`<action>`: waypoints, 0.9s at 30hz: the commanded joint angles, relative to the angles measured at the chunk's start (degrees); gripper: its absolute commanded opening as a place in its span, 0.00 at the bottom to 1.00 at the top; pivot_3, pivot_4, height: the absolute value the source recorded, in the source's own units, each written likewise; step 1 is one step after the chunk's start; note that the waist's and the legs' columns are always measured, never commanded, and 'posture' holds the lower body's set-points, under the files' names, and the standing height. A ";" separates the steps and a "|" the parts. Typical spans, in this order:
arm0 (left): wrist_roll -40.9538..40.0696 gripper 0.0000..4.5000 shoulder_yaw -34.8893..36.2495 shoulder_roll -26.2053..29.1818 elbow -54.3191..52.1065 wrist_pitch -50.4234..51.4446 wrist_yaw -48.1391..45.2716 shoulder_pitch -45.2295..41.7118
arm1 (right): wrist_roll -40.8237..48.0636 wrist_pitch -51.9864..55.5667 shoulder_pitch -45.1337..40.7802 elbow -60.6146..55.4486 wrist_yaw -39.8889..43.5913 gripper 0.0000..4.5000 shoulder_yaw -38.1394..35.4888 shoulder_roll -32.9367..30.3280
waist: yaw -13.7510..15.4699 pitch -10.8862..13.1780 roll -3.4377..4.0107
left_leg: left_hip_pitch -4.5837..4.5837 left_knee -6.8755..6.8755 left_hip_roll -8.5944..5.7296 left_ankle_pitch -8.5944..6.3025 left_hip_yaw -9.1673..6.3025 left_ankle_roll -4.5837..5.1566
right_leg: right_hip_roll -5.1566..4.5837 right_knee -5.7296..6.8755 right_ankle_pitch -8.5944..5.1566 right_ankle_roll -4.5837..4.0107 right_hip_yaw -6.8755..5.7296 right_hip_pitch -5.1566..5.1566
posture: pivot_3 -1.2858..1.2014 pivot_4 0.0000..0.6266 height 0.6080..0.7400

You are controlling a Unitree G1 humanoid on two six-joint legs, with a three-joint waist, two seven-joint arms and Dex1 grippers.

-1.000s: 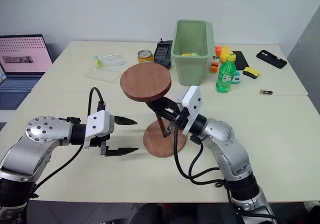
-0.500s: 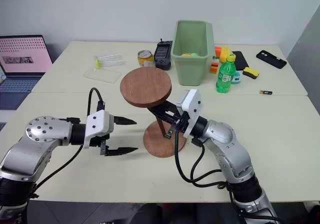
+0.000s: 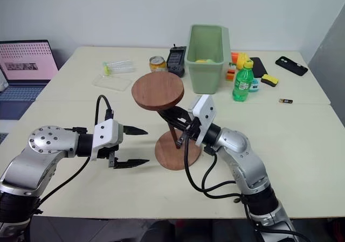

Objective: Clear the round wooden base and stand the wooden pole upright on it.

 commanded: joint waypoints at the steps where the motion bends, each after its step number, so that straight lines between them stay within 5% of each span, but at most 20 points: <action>1: -0.31 1.00 1.01 0.33 -1.48 -0.15 0.19 -0.11 | -3.97 2.46 3.62 5.63 0.23 0.05 1.85 -2.90 | 0.23 0.00 0.01 | 0.17 -0.03 -0.01 0.00 -0.01 0.00 | 0.10 -0.08 0.00 0.00 -0.01 0.21 | 0.52 0.24 1.00; 12: -0.39 1.00 0.83 0.00 -1.75 0.07 0.42 -0.29 | -1.49 7.22 1.78 2.62 -1.06 0.05 1.37 -2.07 | 0.66 -0.26 0.00 | 0.81 -0.37 0.00 -0.01 -0.02 0.01 | 0.12 -0.53 -0.01 0.00 0.00 0.92 | 0.52 0.24 1.00; 22: -0.59 1.00 0.67 -0.21 -2.09 0.10 0.26 -0.24 | 0.41 11.03 1.55 -1.01 0.36 0.68 0.30 -2.63 | 0.41 -0.01 0.00 | 0.20 -0.57 0.05 0.00 0.10 0.00 | 0.06 -0.59 0.00 0.00 0.10 0.17 | 0.52 0.24 1.00; 27: -0.64 1.00 0.79 -0.38 -2.34 0.30 0.30 -0.11 | 0.53 12.20 2.24 -2.59 1.95 0.91 0.71 -4.49 | 0.44 -0.01 0.00 | -0.17 -0.57 0.08 0.01 0.02 -0.01 | -0.03 -0.56 0.00 -0.01 0.01 -0.17 | 0.52 0.24 1.00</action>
